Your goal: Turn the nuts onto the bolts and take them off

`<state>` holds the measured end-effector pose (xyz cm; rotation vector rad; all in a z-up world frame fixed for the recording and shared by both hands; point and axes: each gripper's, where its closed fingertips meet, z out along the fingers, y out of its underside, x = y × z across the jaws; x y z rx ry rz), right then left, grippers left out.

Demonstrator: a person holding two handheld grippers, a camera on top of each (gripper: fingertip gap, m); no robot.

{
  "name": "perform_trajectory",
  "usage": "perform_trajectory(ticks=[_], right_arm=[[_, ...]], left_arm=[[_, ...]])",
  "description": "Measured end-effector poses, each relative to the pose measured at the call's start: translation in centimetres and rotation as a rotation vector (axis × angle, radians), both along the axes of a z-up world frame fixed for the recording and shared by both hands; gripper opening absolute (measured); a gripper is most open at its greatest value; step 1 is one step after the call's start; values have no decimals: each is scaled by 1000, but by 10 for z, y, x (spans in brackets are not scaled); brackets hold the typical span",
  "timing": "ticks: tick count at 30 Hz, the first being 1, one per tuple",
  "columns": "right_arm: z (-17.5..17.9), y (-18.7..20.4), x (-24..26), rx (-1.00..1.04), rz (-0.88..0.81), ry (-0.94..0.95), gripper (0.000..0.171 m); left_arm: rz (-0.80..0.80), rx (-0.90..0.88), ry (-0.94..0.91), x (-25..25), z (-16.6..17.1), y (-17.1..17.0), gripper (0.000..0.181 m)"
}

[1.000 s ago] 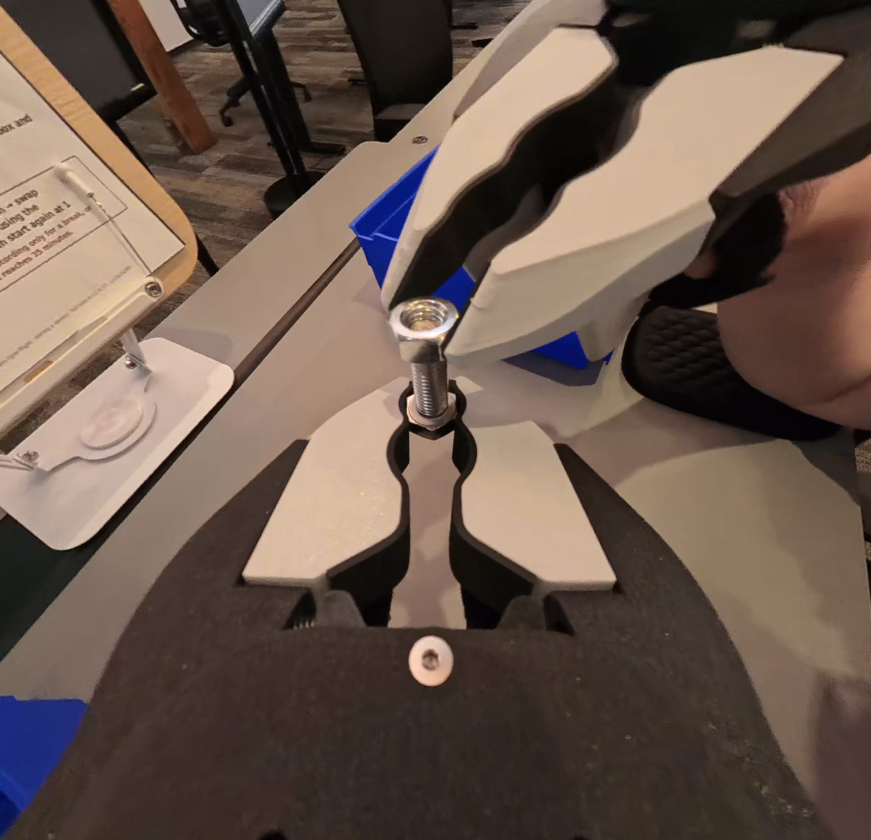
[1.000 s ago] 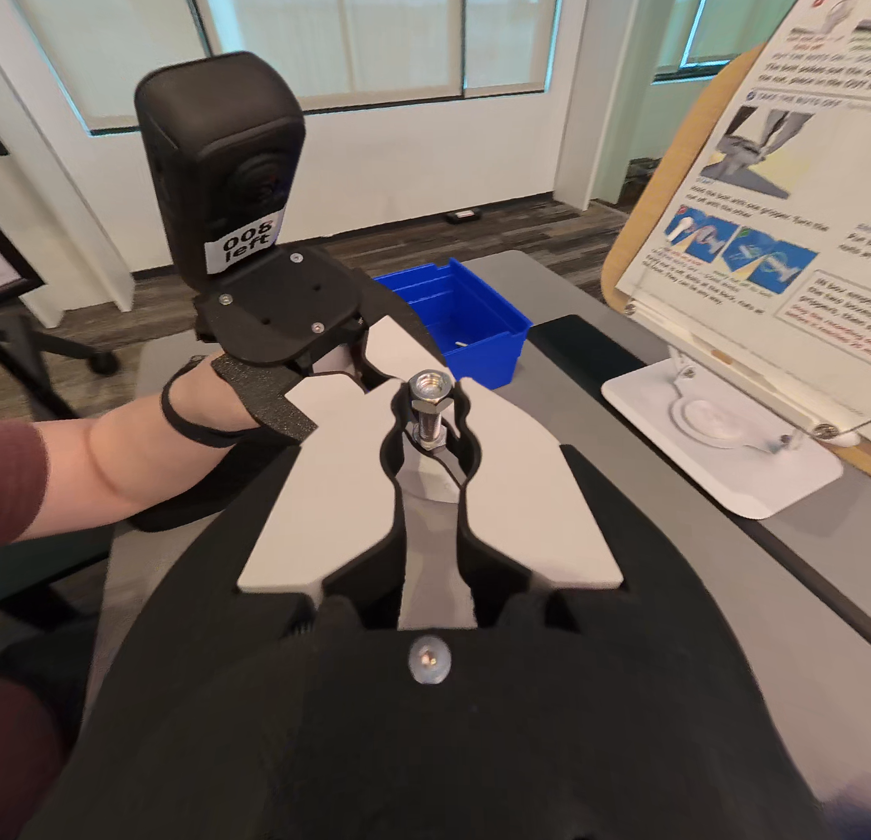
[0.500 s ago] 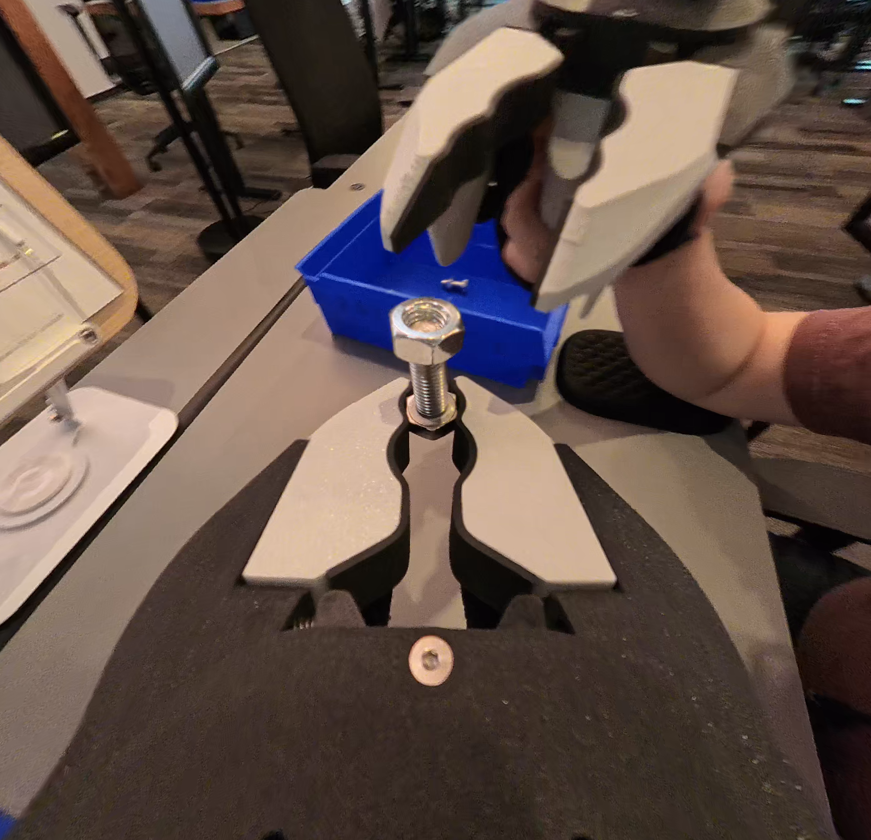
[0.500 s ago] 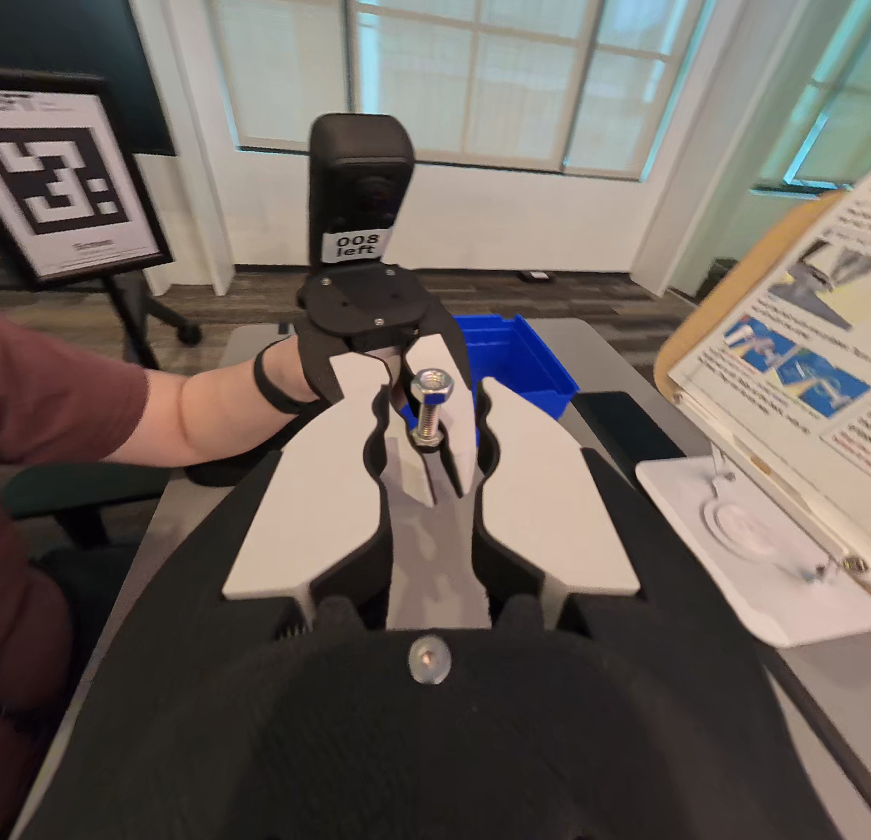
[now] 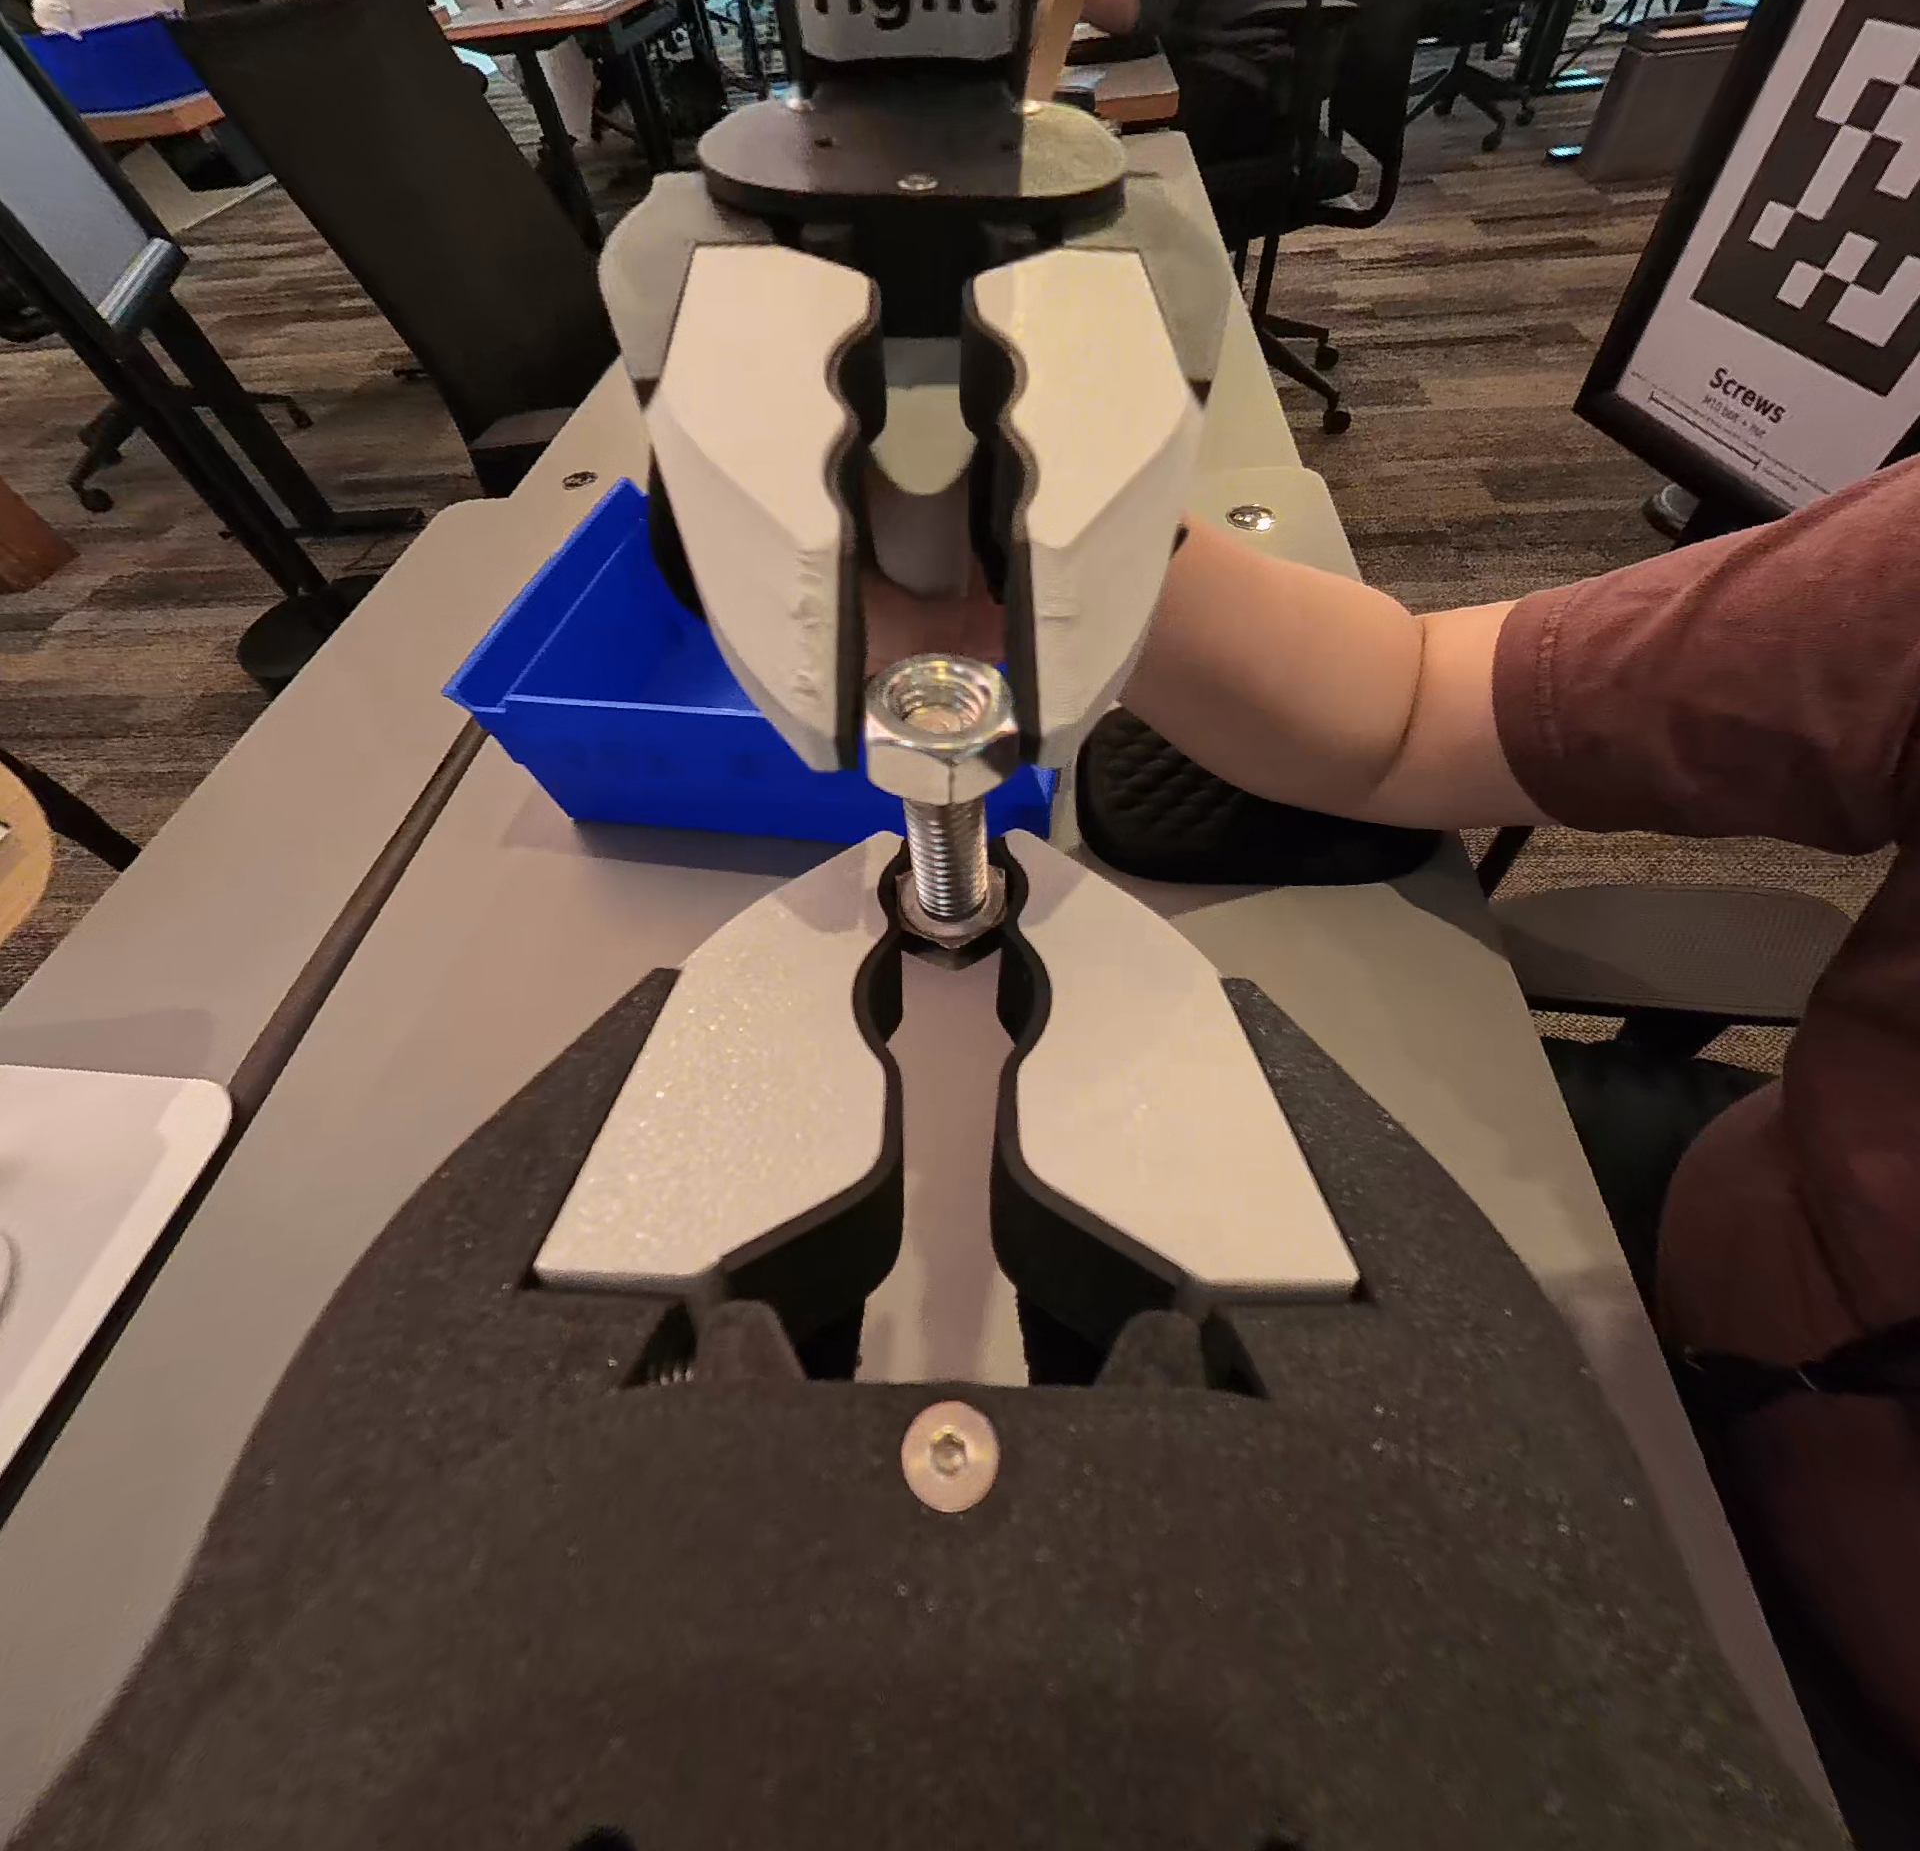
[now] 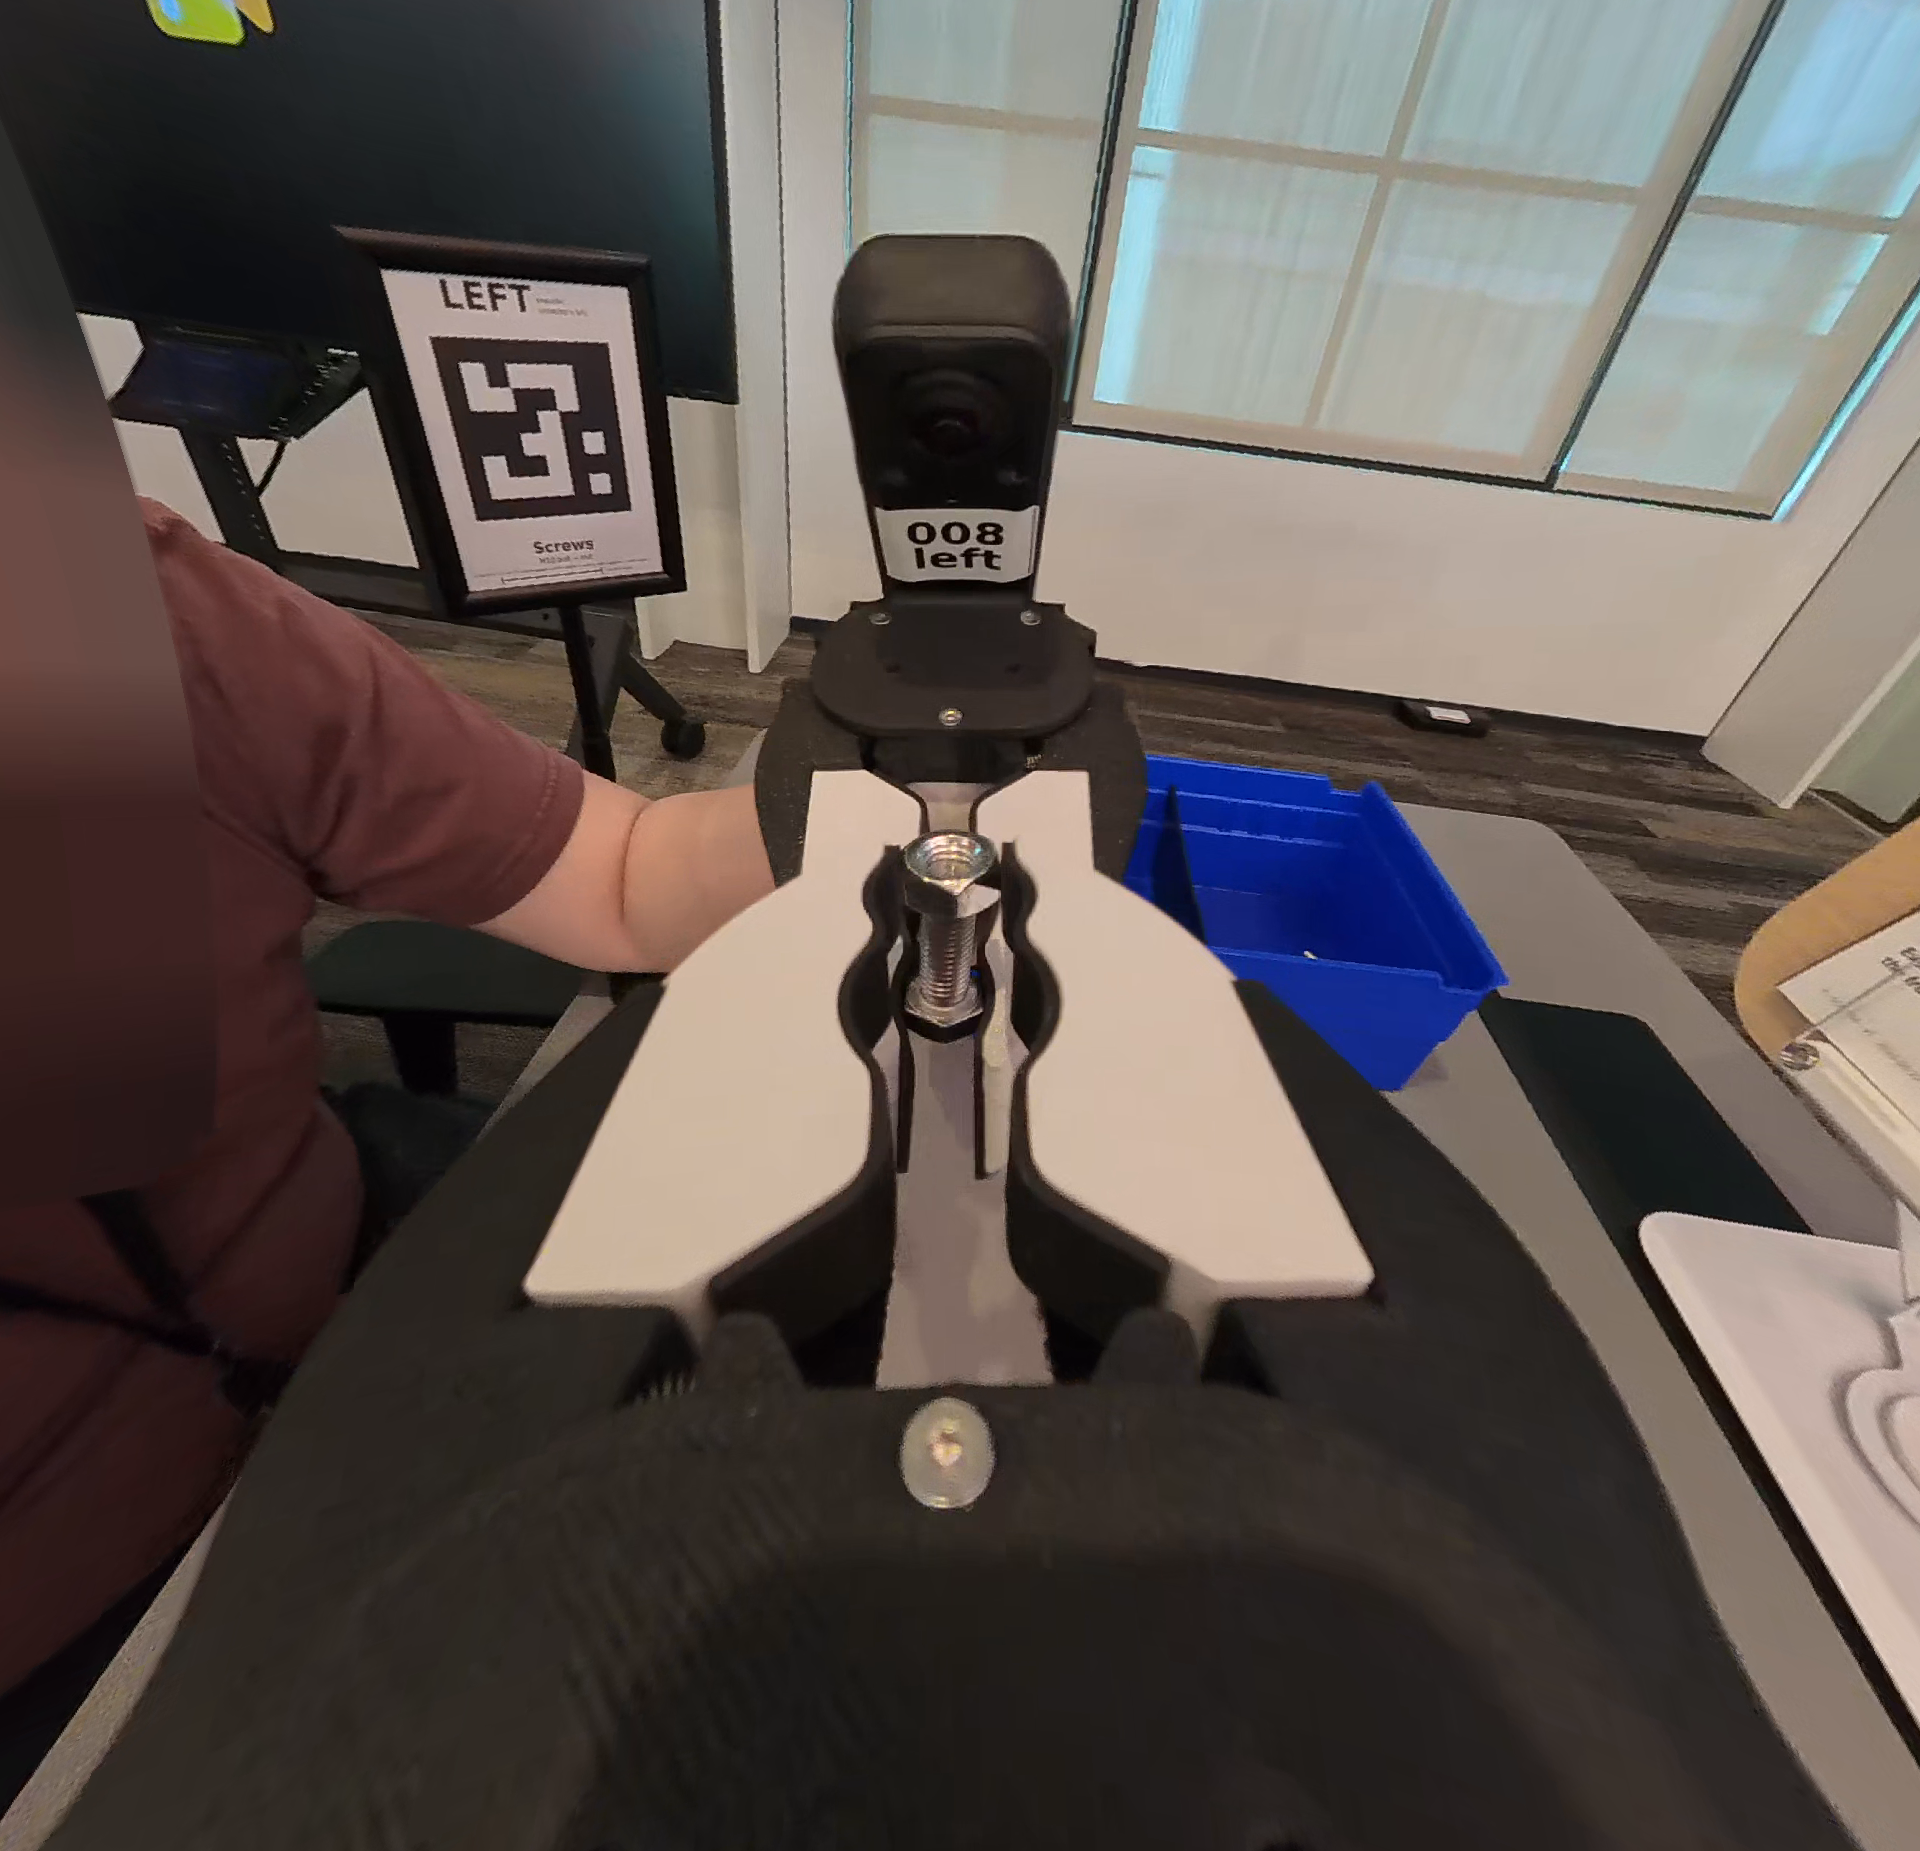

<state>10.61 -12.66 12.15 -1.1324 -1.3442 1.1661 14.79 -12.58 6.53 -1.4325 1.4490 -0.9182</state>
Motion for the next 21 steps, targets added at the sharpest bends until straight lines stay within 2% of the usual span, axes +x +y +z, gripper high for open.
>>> perform_trajectory(ticks=[4,10,14,19,21], right_arm=[[1,11,-3,-42,-82,-1,19],[3,42,-12,-132,-375,57,18],[0,50,-16,-83,-500,60,18],[-1,42,-15,-112,-414,23,20],[6,33,-12,-113,-319,38,34]], left_arm=[[77,11,0,-3,1,11,13],[321,-1,-15,-17,5,46,13],[419,36,23,-24,0,59,13],[419,93,58,-24,-1,57,13],[365,81,46,-20,1,49,13]])
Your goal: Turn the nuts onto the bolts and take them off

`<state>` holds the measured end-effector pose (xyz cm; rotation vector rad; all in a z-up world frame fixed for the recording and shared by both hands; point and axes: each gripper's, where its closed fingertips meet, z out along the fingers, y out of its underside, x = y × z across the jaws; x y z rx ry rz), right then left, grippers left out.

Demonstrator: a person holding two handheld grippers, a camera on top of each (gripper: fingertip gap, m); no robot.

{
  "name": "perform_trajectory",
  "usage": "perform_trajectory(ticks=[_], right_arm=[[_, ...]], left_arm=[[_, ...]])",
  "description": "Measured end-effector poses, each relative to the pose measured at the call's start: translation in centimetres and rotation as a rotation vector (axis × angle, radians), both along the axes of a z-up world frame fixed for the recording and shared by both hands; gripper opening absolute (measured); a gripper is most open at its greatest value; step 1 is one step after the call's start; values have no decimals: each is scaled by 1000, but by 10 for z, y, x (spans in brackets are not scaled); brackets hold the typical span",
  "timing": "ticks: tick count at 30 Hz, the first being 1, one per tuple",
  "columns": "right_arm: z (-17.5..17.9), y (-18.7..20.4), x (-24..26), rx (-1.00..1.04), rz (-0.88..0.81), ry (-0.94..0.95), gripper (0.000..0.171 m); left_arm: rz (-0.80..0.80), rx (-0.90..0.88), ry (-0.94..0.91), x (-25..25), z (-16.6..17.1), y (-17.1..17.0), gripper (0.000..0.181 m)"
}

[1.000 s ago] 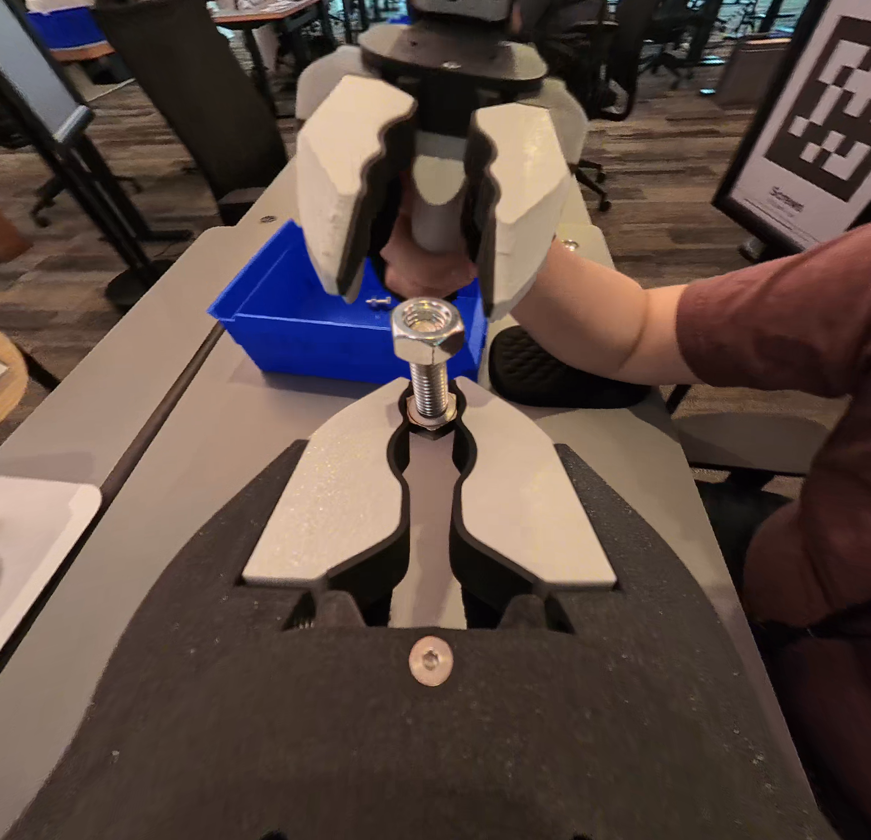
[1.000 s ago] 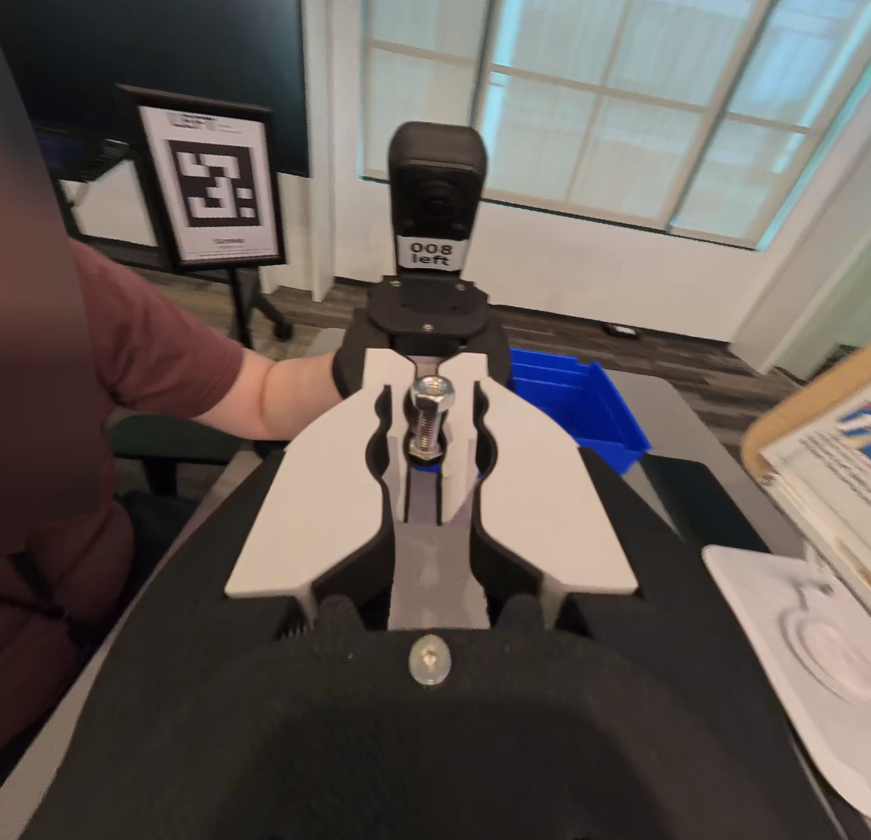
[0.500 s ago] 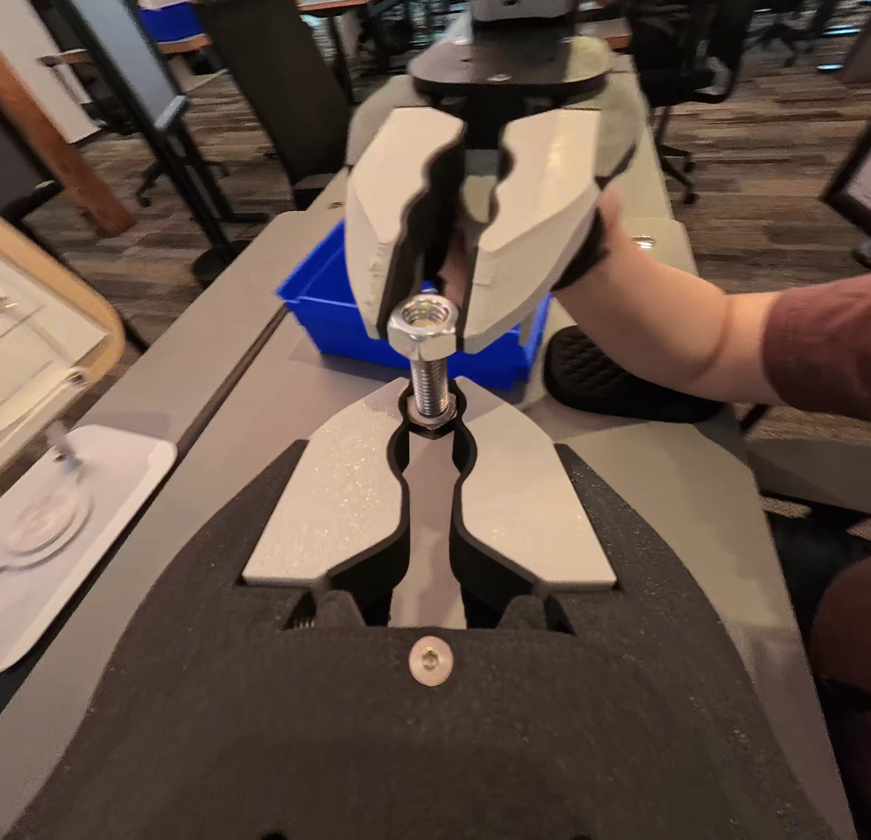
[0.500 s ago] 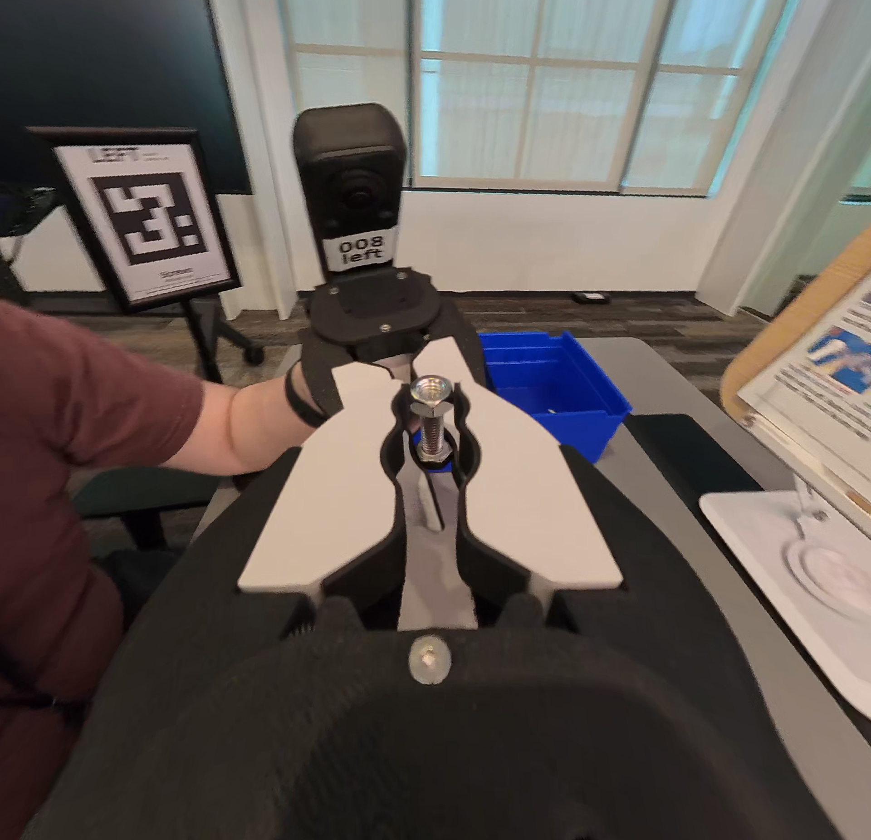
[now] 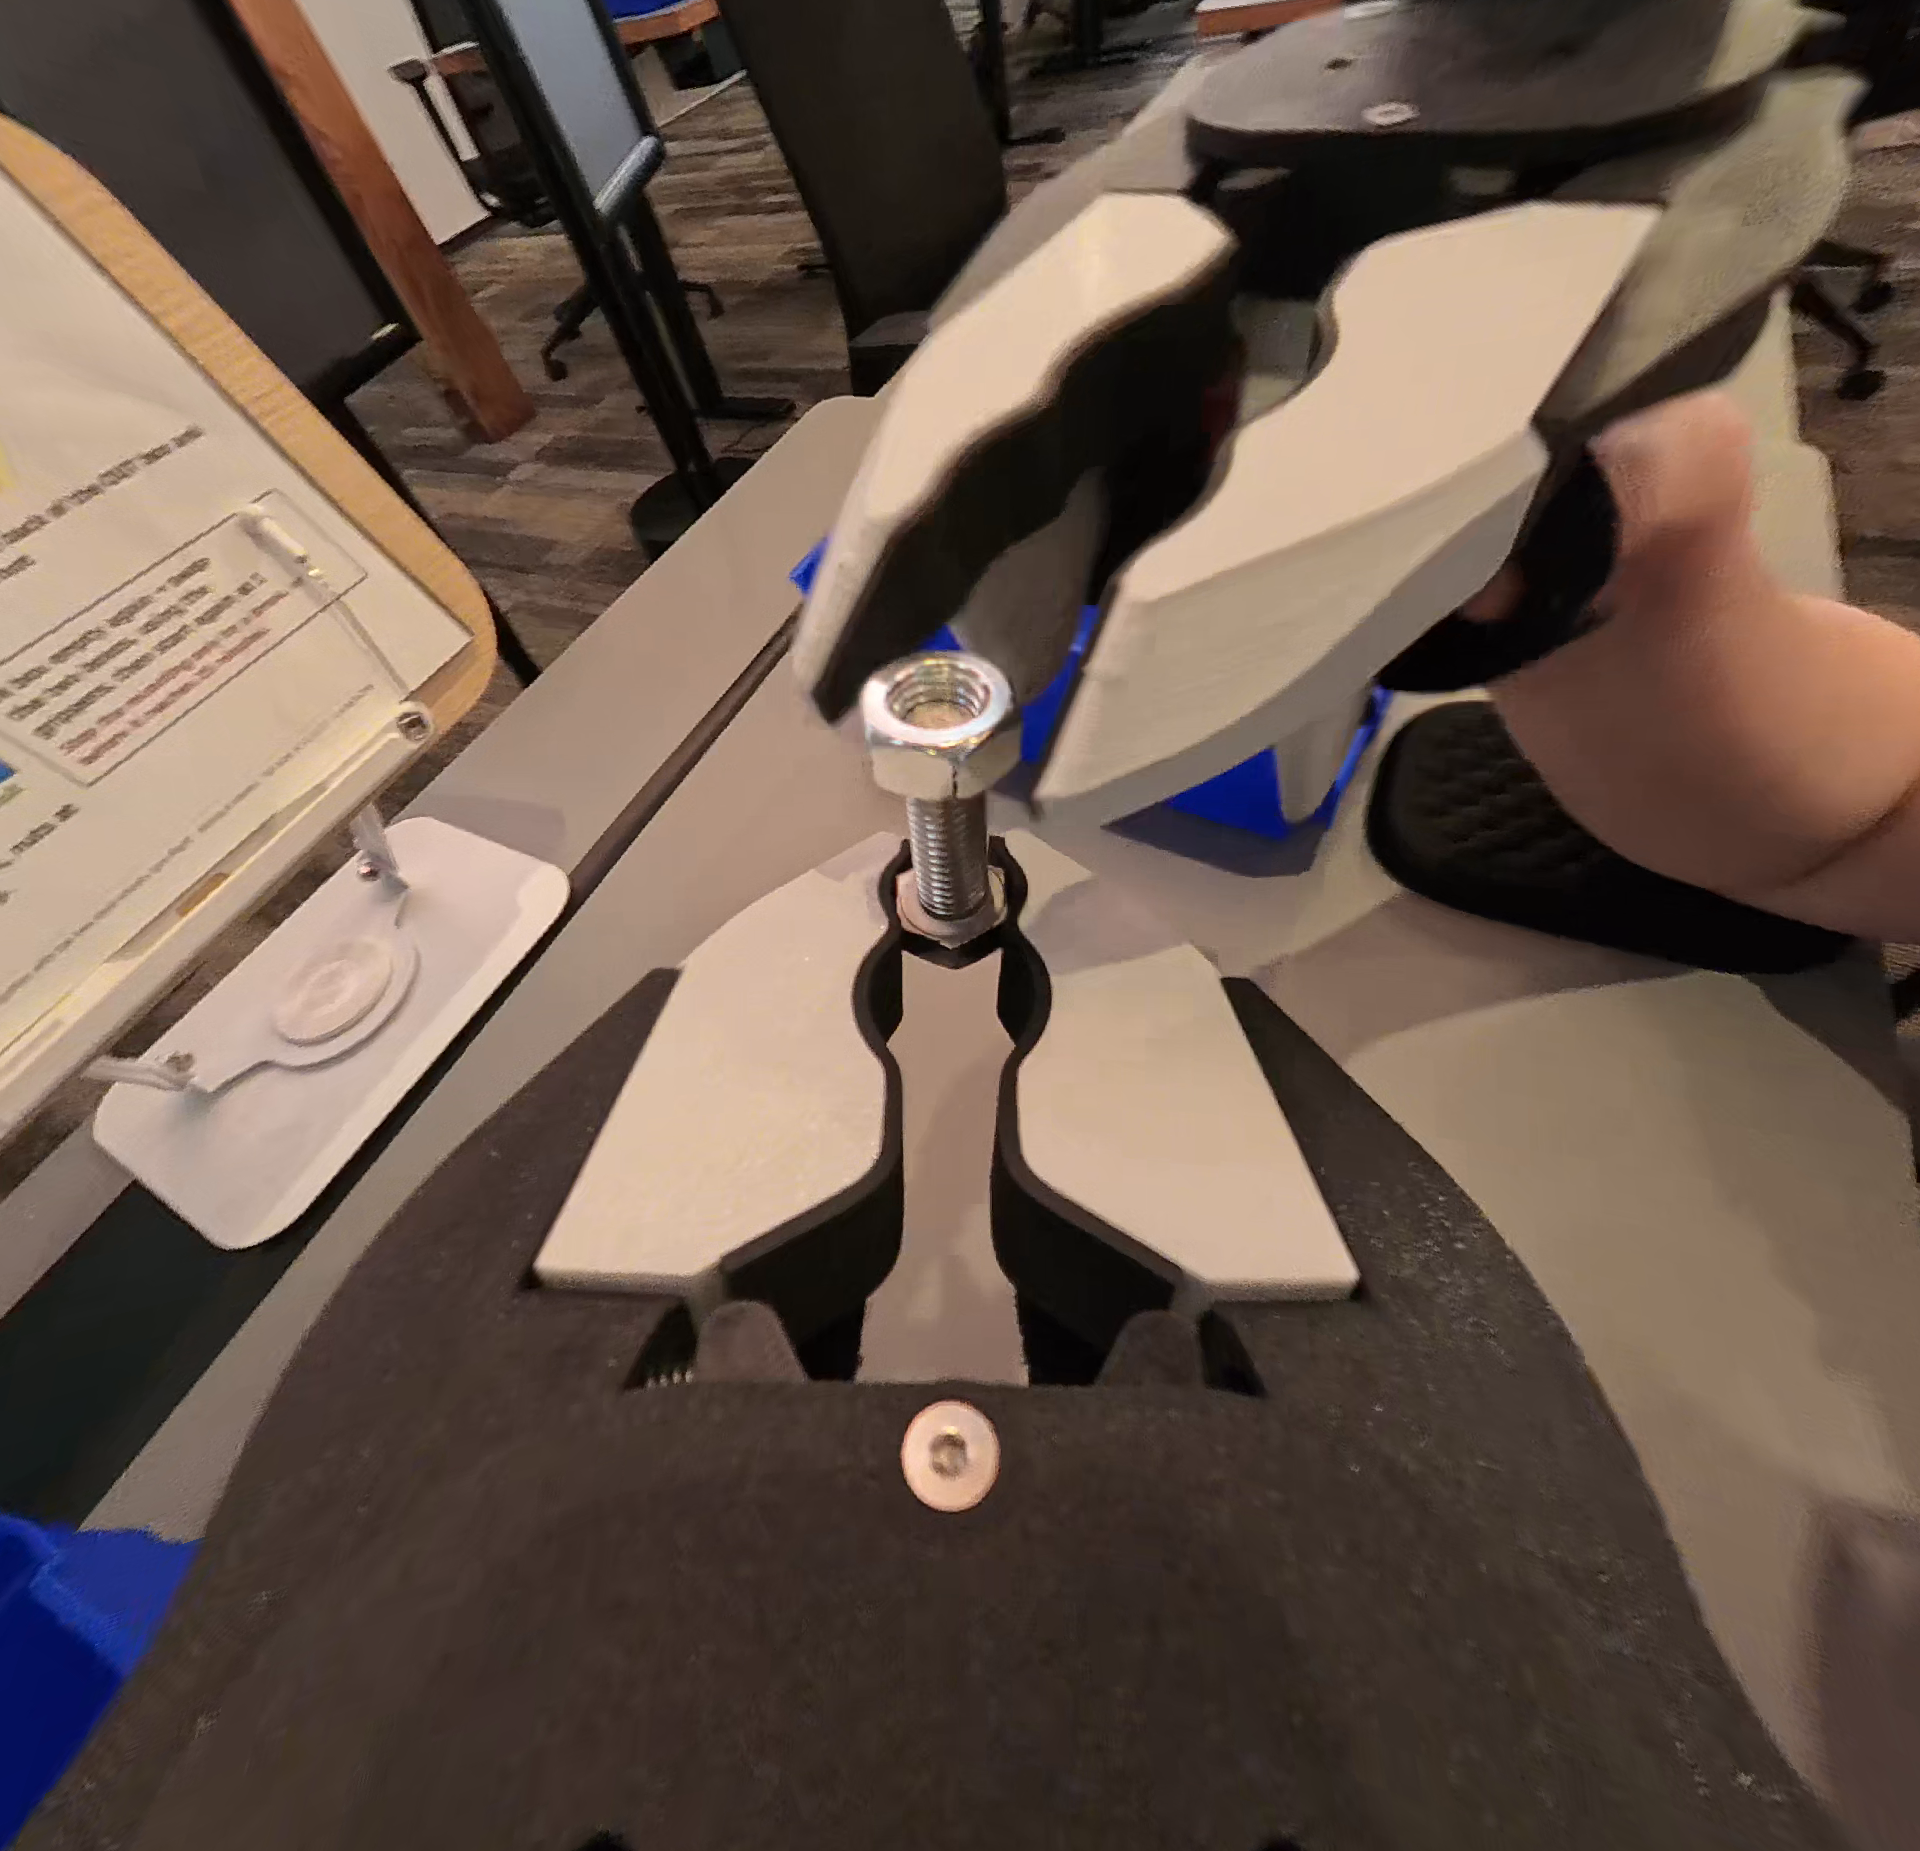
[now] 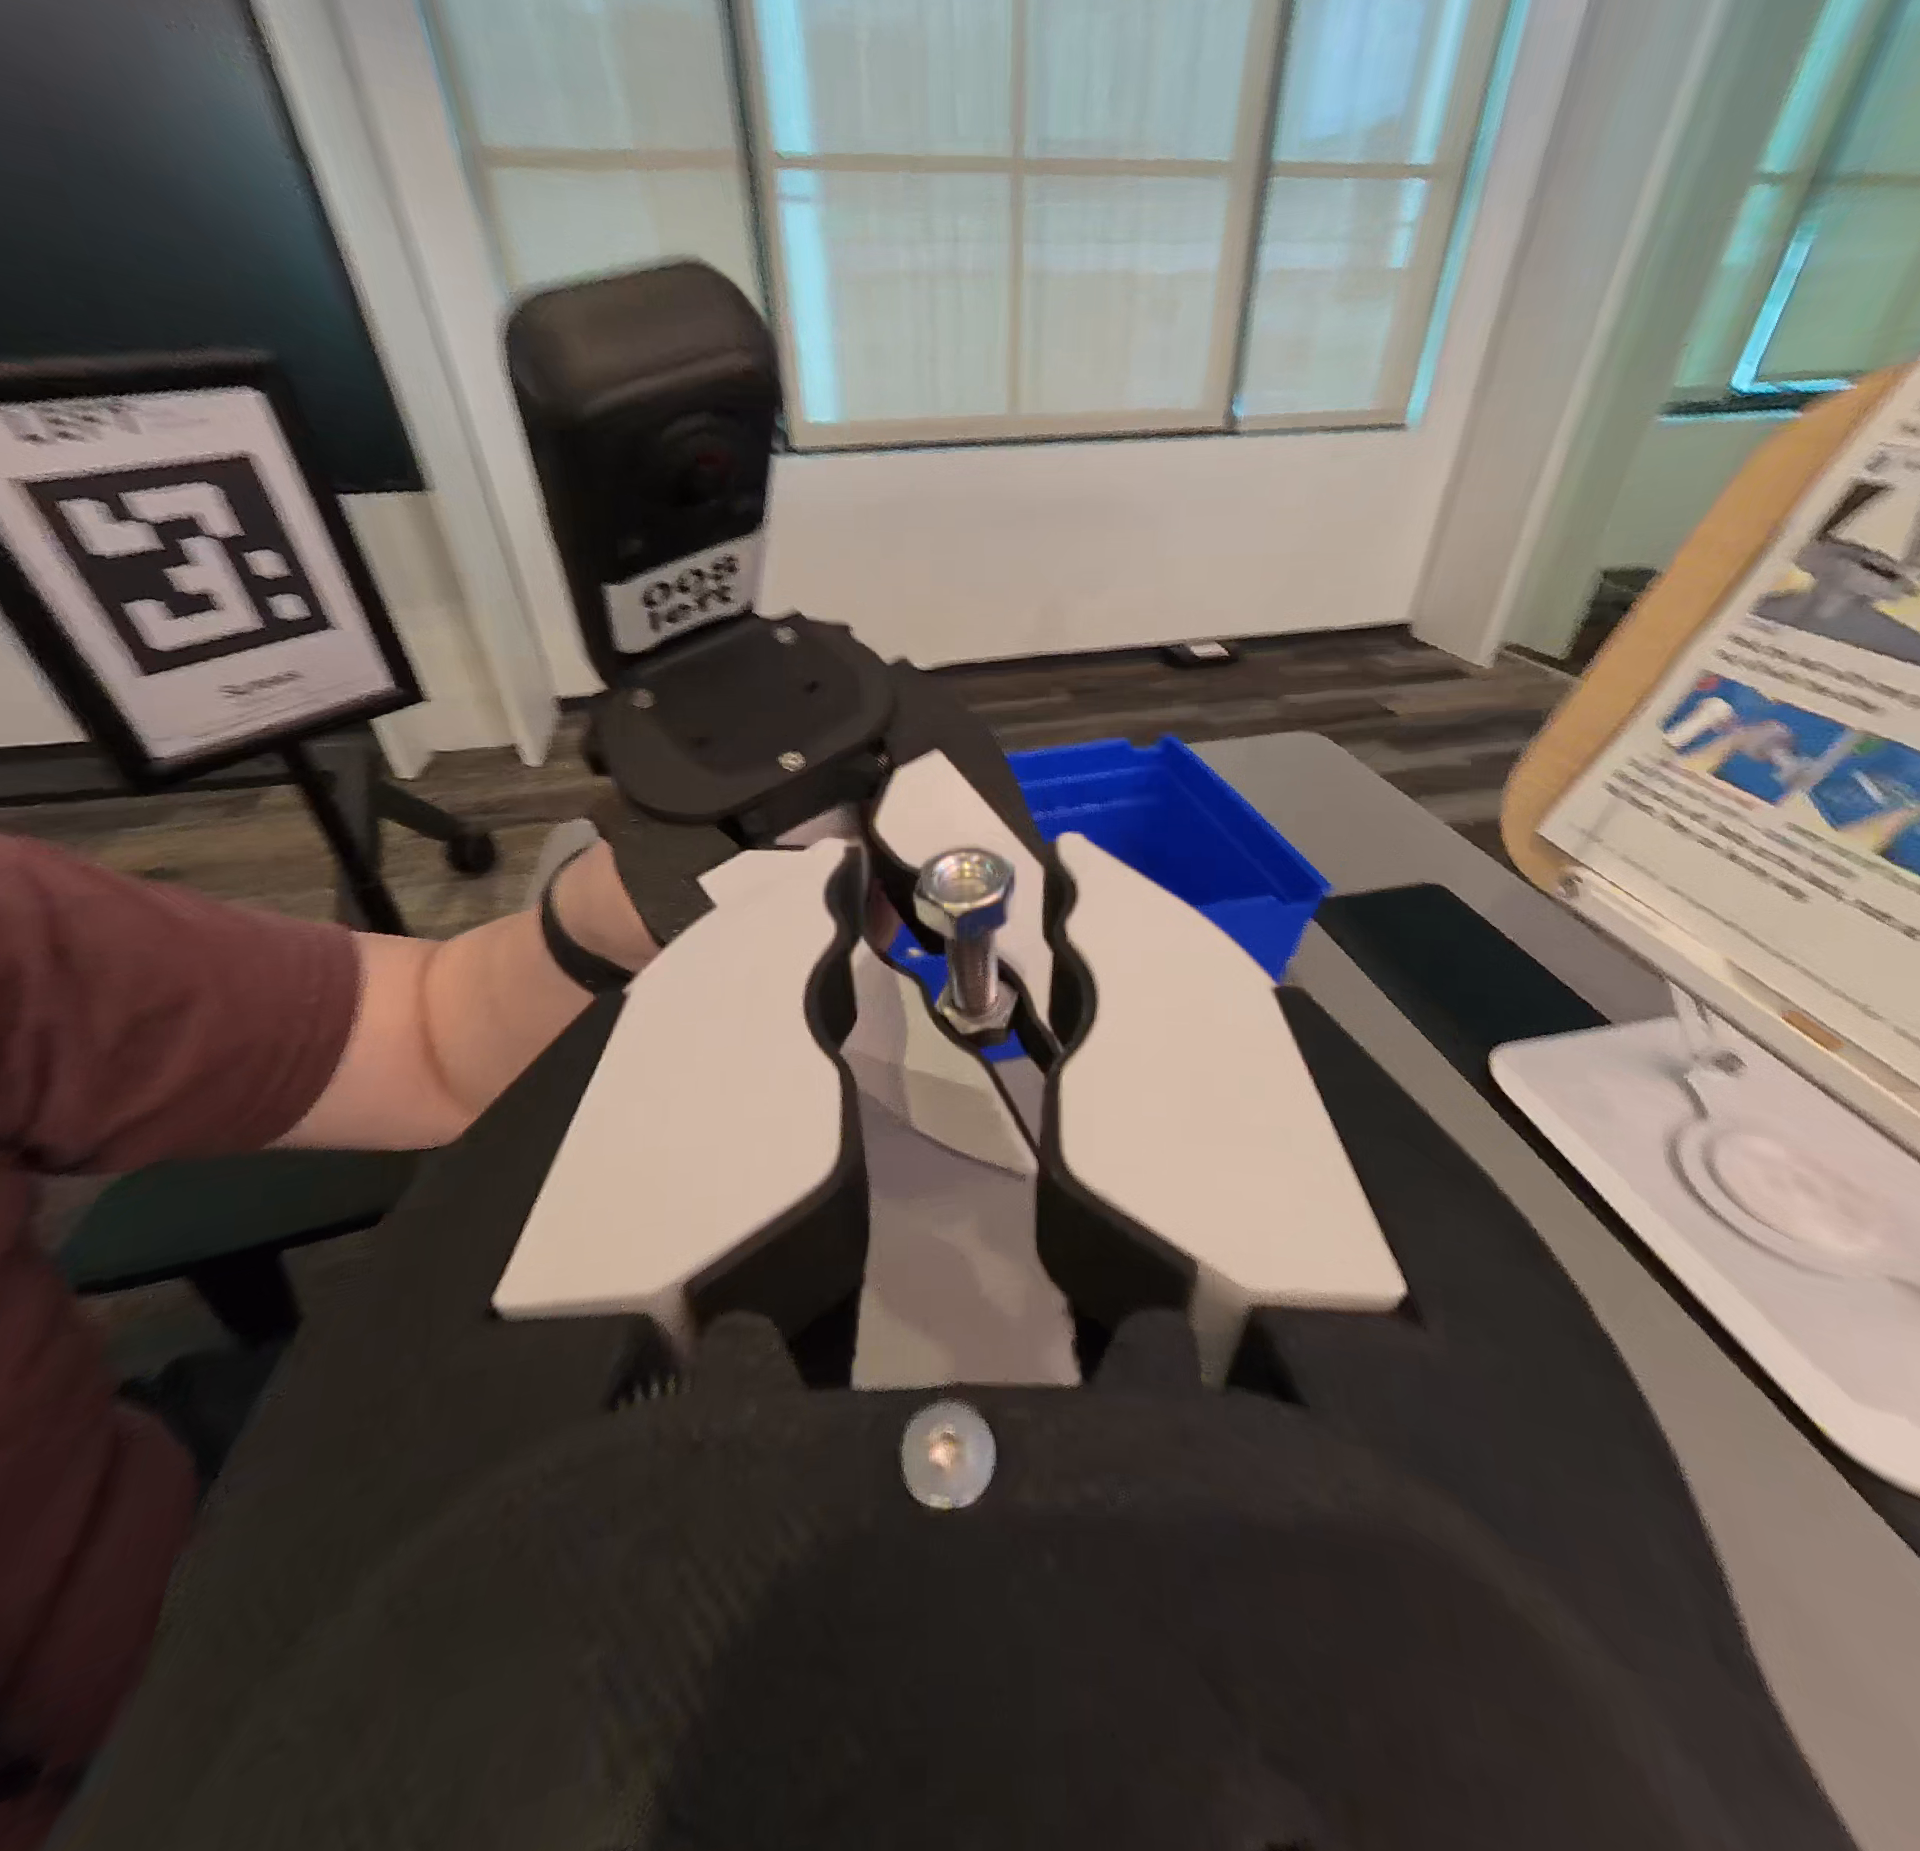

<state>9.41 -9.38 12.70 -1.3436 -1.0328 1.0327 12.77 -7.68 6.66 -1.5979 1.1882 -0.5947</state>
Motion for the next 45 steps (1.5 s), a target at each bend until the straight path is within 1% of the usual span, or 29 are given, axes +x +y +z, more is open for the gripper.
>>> perform_trajectory(ticks=[2,4,7,10,12,14,17,20,23,26,30,32,34,36,38,42,45], right_arm=[[10,-10,6,26,88,46,35],[15,-13,13,70,126,57,36],[11,-19,18,132,185,28,35],[5,-34,16,130,310,20,35],[5,-42,14,135,365,36,28],[5,-45,14,136,383,41,20],[-1,-47,13,125,399,0,18],[1,-44,12,131,366,4,18],[5,-32,8,99,269,20,18],[8,-16,3,84,108,31,18],[8,-1,-4,124,-132,41,18],[7,2,-5,138,-205,44,18],[7,3,-6,160,-228,27,18],[8,-2,-6,203,-177,2,21],[13,-15,-4,210,-43,11,27],[22,-31,9,148,174,93,30],[19,-41,12,85,308,100,30]], left_arm=[[-55,-19,-18,3,2,-8,13],[-124,-39,-39,7,5,-18,13],[-223,-67,-64,12,8,-33,13],[-309,-80,-75,16,10,-49,13],[-341,-80,-61,19,9,-55,13],[-352,-71,-46,20,7,-58,13],[-365,-71,-46,21,7,-61,13],[-344,-56,-51,20,9,-58,13],[-246,-22,-66,16,13,-44,13],[-114,18,-78,9,17,-24,13],[67,87,-58,-2,18,-1,13],[86,68,-65,-4,18,1,13],[82,50,-68,-4,17,1,13],[56,50,-66,-3,17,-1,13],[-9,26,-74,0,19,-10,13],[-189,-20,-94,9,22,-38,13],[-259,-26,-95,14,22,-50,13]])
